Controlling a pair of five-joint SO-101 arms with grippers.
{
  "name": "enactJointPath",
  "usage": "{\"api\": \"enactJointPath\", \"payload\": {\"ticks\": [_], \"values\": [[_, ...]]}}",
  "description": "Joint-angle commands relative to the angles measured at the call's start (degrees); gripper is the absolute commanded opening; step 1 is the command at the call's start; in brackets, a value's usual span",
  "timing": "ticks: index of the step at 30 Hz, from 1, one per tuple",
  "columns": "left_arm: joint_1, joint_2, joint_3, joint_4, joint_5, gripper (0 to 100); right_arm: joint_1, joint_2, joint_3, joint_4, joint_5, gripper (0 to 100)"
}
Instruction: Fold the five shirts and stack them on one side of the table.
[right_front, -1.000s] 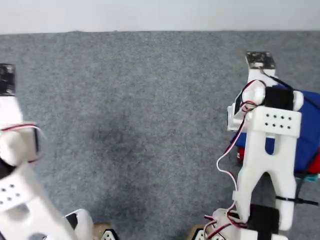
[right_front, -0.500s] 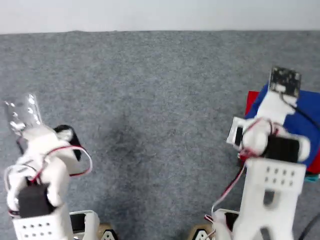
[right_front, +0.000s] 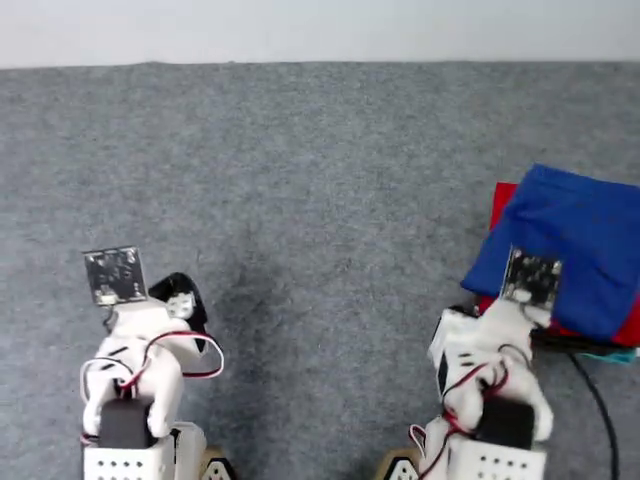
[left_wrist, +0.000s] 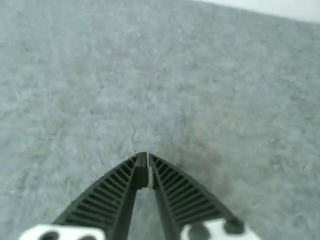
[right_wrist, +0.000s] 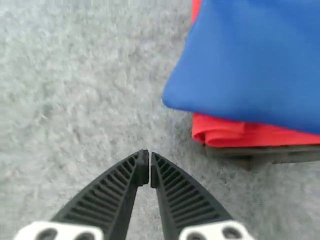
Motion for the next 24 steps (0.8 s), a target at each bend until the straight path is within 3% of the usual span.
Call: {"api": "enactJointPath", "payload": {"ticks": [1, 5, 14, 24], "values": [[0.35, -5.19, 6.73, -2.55, -3.6, 1, -0.48, -9.45, 5.71, -0.84, -0.26, 0.9], [-0.09, -11.52, 13.23, -2.11, -5.54, 1, -2.68, -11.82, 10.73, -0.84, -0.26, 0.9], [0.26, -10.64, 13.23, 2.02, -5.89, 1, -12.7, -11.82, 17.14, -1.27, -0.62, 0.9], [0.0, -10.46, 13.23, 6.95, -17.49, 1, -16.92, -11.82, 19.16, 3.56, -0.26, 0.9]]}}
